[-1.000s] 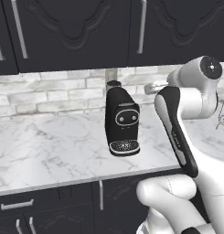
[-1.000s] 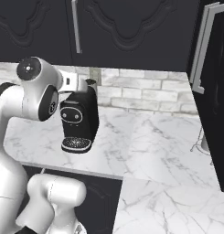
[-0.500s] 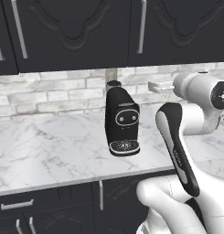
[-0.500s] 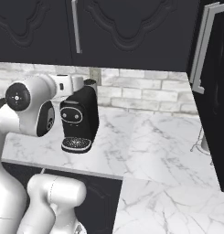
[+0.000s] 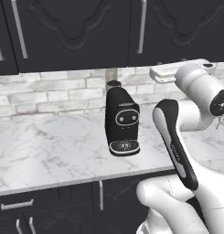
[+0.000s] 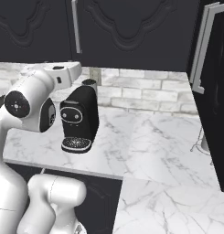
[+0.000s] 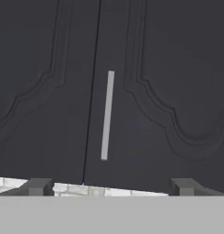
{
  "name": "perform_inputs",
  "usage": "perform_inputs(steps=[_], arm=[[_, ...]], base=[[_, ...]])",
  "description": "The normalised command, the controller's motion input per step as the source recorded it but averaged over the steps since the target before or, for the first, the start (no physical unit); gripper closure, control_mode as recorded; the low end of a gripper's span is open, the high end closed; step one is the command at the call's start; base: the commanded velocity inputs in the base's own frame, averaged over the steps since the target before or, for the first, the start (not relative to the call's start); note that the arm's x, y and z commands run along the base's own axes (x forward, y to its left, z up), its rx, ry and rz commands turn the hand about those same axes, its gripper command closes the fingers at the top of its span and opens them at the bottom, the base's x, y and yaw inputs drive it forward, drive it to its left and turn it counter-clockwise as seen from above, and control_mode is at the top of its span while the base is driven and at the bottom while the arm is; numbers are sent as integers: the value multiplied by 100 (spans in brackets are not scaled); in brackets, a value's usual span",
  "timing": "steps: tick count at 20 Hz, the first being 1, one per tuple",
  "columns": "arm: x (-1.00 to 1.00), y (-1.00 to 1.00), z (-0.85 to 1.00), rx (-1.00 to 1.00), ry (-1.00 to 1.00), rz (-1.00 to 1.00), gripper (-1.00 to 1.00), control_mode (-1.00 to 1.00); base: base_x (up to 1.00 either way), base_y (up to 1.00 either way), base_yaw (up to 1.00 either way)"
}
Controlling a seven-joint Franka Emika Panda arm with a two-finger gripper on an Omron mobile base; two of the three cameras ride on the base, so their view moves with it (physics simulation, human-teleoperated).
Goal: Get the candle and the wine from the cabinet and move them to the dining counter.
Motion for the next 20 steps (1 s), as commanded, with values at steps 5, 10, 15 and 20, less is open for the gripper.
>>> perform_inputs(steps=[5,10,15,20], arm=[[0,0,66,0,-8,1,-100,-100],[4,0,56,0,-6,1,-100,-100],[21,13,38,0,-6,0,-100,-100],[4,29,3,0,-5,0,-100,-100]], base=[[0,0,0],[0,0,0],[0,0,0],[0,0,0]])
